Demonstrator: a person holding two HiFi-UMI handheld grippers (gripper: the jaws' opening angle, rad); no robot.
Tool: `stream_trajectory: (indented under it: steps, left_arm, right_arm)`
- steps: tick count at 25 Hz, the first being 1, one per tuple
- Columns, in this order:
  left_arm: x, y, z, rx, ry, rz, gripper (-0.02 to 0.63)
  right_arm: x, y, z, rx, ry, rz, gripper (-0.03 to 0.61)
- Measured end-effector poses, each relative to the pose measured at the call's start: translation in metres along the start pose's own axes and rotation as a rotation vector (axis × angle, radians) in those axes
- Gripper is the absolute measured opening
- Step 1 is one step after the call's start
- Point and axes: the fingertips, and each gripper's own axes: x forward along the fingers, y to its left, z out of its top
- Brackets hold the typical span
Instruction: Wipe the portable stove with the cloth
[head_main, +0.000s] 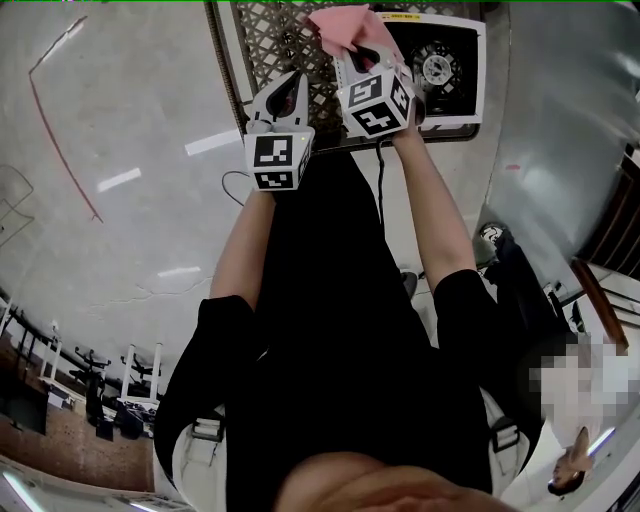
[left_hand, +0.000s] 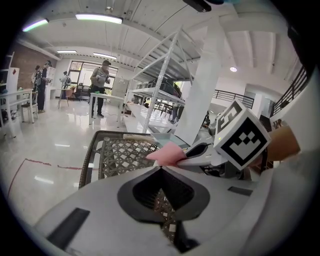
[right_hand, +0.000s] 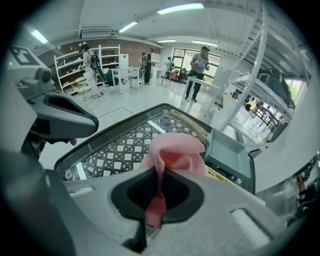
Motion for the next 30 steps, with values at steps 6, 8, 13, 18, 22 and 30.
stream_trajectory:
  steps: [6, 8, 13, 18, 22, 30]
  left_arm:
    - [-0.003, -0.001, -0.002, 0.006, 0.006, -0.011, -0.002]
    - [-0.004, -0.003, -0.004, 0.009, 0.009, -0.015, -0.002]
    - [-0.006, -0.005, -0.011, 0.012, 0.021, -0.021, -0.002]
    - [-0.008, -0.007, -0.017, 0.017, 0.027, -0.027, -0.002]
    - [-0.01, -0.01, -0.019, 0.023, 0.028, -0.035, -0.002]
    - [-0.012, -0.016, -0.025, 0.038, 0.038, -0.056, -0.002]
  right_arm:
    - [-0.006, 0.008, -0.004, 0.017, -0.002, -0.004, 0.009]
    - [-0.008, 0.01, -0.007, 0.025, -0.003, -0.004, 0.009]
    - [-0.011, 0.015, -0.013, 0.039, -0.006, -0.009, 0.009]
    - [-0.015, 0.025, -0.019, 0.053, -0.008, -0.007, 0.009]
    - [-0.02, 0.033, -0.026, 0.074, -0.01, -0.005, 0.009]
    - [-0.029, 0.043, -0.039, 0.111, -0.015, -0.011, 0.009]
